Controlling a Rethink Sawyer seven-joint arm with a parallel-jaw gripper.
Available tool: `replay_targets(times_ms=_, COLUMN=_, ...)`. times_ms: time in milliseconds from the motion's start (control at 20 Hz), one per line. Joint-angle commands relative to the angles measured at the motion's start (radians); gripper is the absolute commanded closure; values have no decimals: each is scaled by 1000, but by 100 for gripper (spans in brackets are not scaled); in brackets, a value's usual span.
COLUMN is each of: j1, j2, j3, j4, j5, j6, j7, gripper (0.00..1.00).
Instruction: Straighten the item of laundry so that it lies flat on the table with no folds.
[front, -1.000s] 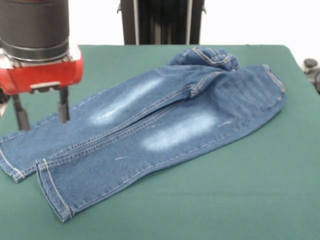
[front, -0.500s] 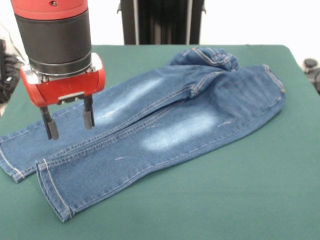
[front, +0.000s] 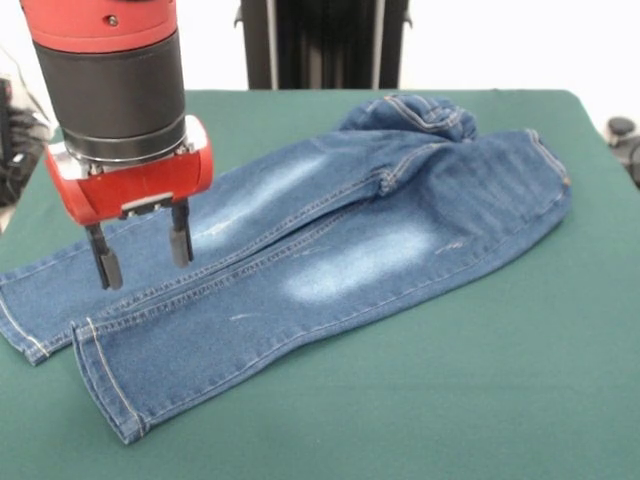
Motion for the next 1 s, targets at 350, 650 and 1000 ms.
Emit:
replay_targets(times_ms=350, j1=-24, j2=117, j3=231, j4=174, j5=-152, j6=-103, j7=-267, gripper=0)
replay_targets(times_ms=650, j1=-25, j2=126, j3=229, j4=161, j5=-159, j6=-121, j7=-119, gripper=0)
replay_targets(times_ms=1000, j1=-51, j2=144, j3=266, j4=150, j5=-208, j6=-111, j7=-181, gripper=0)
